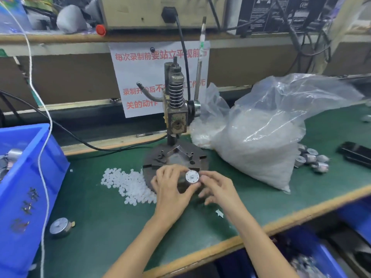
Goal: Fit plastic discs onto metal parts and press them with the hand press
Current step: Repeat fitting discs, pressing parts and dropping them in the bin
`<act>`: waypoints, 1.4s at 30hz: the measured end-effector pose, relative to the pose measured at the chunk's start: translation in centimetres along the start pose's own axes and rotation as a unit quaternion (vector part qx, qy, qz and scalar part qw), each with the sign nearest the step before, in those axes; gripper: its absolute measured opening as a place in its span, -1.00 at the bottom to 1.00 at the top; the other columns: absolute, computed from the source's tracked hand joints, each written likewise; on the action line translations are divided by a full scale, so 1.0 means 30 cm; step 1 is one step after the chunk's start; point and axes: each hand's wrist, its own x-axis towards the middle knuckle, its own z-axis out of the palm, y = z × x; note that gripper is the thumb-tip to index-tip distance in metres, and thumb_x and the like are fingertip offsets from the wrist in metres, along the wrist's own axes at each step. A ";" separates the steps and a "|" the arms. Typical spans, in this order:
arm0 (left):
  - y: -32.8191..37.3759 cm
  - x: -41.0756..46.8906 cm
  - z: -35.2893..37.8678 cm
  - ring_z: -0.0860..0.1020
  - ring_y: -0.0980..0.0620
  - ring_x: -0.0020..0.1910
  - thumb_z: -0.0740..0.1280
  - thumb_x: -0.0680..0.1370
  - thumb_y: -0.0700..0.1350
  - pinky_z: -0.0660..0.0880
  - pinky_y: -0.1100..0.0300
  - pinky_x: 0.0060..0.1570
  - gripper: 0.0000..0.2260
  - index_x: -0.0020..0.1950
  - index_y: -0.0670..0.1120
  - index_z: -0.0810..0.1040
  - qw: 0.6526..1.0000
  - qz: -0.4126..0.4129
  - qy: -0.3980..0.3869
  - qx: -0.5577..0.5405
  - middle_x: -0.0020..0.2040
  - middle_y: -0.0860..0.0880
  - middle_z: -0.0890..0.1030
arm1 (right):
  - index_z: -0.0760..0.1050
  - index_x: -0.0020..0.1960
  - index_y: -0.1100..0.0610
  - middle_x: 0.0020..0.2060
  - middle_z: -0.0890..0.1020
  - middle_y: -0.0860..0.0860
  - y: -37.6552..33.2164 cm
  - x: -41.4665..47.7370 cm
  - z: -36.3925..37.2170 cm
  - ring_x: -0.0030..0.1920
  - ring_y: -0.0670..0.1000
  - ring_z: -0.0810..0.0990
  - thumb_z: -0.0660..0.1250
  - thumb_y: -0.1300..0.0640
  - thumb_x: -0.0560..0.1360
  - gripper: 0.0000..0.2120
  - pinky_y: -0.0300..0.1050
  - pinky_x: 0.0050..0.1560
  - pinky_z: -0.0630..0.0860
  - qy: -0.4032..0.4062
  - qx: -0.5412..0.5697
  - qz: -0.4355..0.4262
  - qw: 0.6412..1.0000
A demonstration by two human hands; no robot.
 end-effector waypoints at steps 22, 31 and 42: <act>0.370 -0.525 0.310 0.38 0.11 0.15 0.18 0.59 0.08 0.13 0.27 0.04 -0.66 0.35 0.07 0.30 0.884 0.175 -0.434 0.003 0.18 0.15 0.42 | 0.50 -0.16 0.13 -0.46 0.52 -0.05 0.408 -0.571 -0.472 -0.42 -0.05 0.54 0.26 0.12 0.57 -0.84 -0.25 -0.45 0.41 0.210 0.125 0.183 0.952; 0.287 -0.541 0.285 0.42 0.17 0.08 0.23 0.57 -0.08 0.10 0.29 -0.01 -0.73 0.27 0.08 0.42 0.878 0.123 -0.462 0.032 0.00 0.22 0.46 | 0.42 0.13 0.26 -0.22 0.54 0.11 0.771 -0.581 -0.601 -0.25 0.01 0.54 0.17 0.28 0.60 -0.87 -0.20 -0.22 0.55 0.423 0.150 0.308 0.839; 0.336 -0.429 0.197 0.47 0.09 0.08 0.32 0.51 -0.18 0.37 0.21 0.15 -0.59 0.35 -0.03 0.39 0.912 0.149 -0.379 -0.046 0.15 0.09 0.50 | 0.55 -0.04 0.22 -0.23 0.63 0.07 0.569 -0.534 -0.559 -0.28 -0.05 0.57 0.24 0.23 0.57 -0.88 -0.23 -0.26 0.51 0.359 0.035 0.182 0.915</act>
